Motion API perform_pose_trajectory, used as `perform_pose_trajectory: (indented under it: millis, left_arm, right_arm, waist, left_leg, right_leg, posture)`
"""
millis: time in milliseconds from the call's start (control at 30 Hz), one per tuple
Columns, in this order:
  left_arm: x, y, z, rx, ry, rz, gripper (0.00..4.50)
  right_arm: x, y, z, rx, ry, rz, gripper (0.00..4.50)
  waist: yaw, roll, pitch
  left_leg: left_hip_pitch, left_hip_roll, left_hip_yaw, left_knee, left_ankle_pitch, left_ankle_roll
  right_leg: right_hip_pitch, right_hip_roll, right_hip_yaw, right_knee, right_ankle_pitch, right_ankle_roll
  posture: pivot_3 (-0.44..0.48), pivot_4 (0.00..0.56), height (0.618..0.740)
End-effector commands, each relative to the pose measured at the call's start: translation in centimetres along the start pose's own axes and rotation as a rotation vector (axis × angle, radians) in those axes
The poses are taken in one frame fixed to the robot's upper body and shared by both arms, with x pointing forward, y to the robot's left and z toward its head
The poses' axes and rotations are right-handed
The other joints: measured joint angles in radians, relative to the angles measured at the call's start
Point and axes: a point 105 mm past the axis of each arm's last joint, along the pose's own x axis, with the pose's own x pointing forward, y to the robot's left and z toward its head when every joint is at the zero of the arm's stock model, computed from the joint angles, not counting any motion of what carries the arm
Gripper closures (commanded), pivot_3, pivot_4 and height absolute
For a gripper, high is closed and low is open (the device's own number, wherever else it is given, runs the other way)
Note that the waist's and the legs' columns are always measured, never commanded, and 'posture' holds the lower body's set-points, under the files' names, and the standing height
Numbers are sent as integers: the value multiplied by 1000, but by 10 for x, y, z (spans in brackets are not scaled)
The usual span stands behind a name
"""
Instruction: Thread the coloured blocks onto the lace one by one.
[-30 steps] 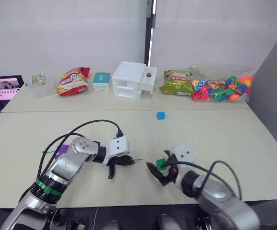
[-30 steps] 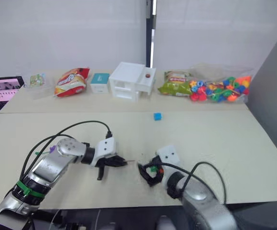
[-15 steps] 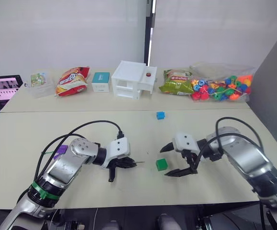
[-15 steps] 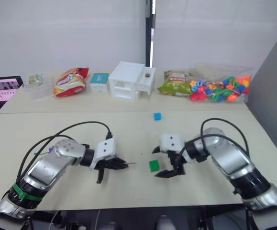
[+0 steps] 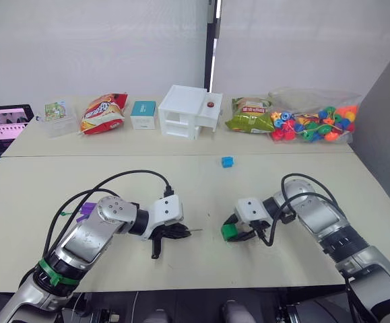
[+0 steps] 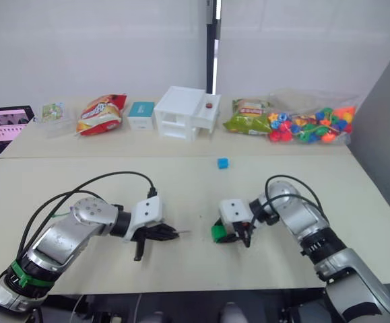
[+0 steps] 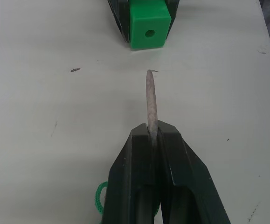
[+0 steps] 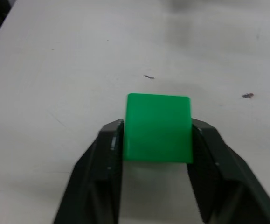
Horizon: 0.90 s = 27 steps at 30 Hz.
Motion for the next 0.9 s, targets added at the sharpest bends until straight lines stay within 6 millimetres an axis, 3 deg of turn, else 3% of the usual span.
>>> perform_pose_trajectory:
  millis: [33,200,333,900]
  left_arm:
    - [0,2,8,22,25,23,4500]
    - [5,6,13,-49,90,62,4500]
    - [5,2,8,-5,273,54,4500]
    - [12,5,15,-53,291,-11,4500]
  right_arm:
    - [-6,-5,4,36,-32,-92,3304]
    - [-1,2,15,132,-48,-139,3304]
    - [13,11,25,194,-20,-175,3304]
    - [41,8,41,238,15,-239,3304]
  waist:
    - [0,0,0]
    - [1,0,0]
    - [-2,0,0]
    - [-7,0,0]
  left_leg:
    - [0,0,0,0,0,0]
    - [-1,0,0,0,0,0]
    - [-1,0,-1,0,0,0]
    - [0,0,-1,0,0,0]
  right_leg:
    - [0,0,0,0,0,0]
    - [0,0,0,1,0,0]
    - [-1,0,0,1,0,0]
    - [0,1,0,1,0,0]
  posture:
    - [0,150,740]
    - [0,150,740]
    - [0,150,740]
    - [0,150,740]
